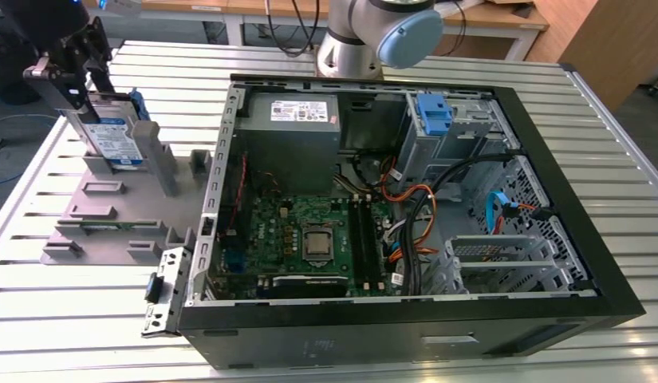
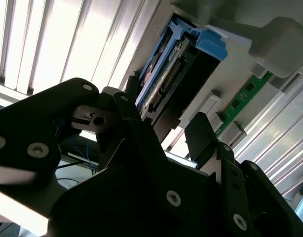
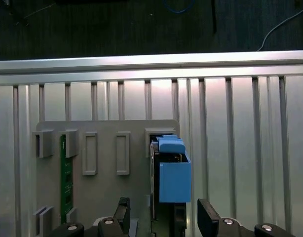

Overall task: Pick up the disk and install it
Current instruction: 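Pick up the disk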

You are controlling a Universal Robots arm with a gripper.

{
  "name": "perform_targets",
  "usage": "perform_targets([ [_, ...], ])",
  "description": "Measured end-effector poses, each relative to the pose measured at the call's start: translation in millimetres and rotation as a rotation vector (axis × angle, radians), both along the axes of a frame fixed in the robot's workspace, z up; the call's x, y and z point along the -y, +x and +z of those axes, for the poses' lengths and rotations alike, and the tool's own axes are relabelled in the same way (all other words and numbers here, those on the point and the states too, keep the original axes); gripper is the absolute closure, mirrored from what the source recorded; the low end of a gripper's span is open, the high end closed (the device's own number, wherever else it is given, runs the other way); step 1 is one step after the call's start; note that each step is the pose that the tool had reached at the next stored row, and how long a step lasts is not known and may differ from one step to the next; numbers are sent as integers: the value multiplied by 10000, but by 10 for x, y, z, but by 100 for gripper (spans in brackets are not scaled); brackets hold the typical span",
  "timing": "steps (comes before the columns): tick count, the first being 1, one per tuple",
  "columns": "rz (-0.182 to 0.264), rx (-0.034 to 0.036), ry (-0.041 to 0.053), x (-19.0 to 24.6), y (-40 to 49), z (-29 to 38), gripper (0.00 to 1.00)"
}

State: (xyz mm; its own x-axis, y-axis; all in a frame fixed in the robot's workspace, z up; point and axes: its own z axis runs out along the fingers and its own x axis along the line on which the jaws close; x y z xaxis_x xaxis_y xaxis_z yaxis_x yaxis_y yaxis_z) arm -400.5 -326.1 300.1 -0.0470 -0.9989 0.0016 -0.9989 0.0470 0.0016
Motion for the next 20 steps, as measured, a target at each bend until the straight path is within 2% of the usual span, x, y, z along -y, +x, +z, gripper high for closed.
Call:
perform_targets([
  [6,1,0,0,0,0,0,37],
  [7,2,0,0,0,0,0,43],
  [8,2,0,0,0,0,0,43],
  [9,2,0,0,0,0,0,49],
  [10,2,0,0,0,0,0,49],
  [11,3,0,0,0,0,0,56],
  [20,3,2,1,0,0,4,56],
])
